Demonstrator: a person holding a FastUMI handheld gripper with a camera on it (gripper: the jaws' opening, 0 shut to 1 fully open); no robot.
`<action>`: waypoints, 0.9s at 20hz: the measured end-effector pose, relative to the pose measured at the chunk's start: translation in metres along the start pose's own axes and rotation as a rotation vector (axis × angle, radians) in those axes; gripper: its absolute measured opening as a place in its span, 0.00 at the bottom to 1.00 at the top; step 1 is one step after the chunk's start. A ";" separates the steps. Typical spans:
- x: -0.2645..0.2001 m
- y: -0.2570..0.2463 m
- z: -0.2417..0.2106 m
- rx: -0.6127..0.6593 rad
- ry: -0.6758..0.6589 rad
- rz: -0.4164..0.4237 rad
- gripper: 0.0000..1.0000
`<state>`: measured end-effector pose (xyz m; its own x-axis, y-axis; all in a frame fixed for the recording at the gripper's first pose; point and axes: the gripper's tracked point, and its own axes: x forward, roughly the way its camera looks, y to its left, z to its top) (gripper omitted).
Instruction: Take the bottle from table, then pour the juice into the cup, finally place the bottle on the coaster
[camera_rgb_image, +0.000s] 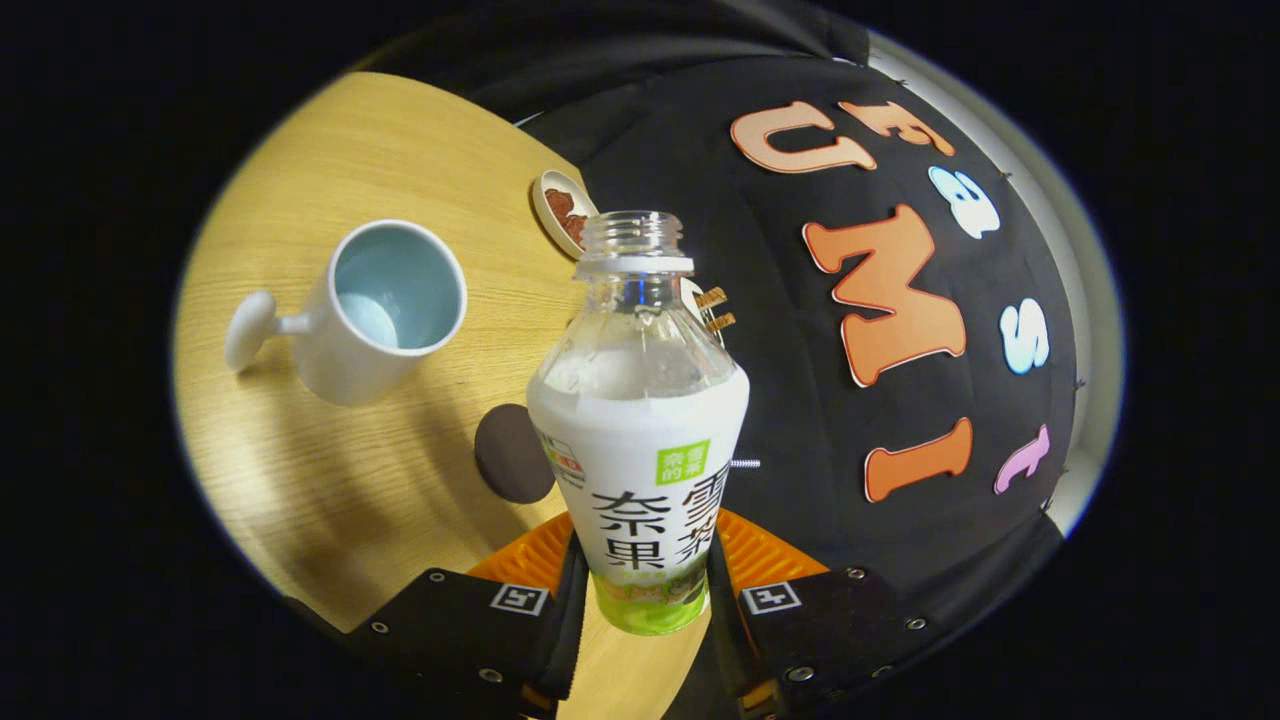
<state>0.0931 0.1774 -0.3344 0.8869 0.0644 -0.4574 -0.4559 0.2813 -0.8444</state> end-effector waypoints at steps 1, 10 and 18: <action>0.002 0.000 0.001 -0.037 -0.002 -0.005 0.56; 0.008 0.004 0.009 -0.309 -0.049 -0.045 0.56; 0.017 0.002 0.021 -0.474 -0.085 -0.098 0.56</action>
<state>0.1087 0.1990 -0.3382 0.9213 0.1429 -0.3617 -0.3360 -0.1755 -0.9254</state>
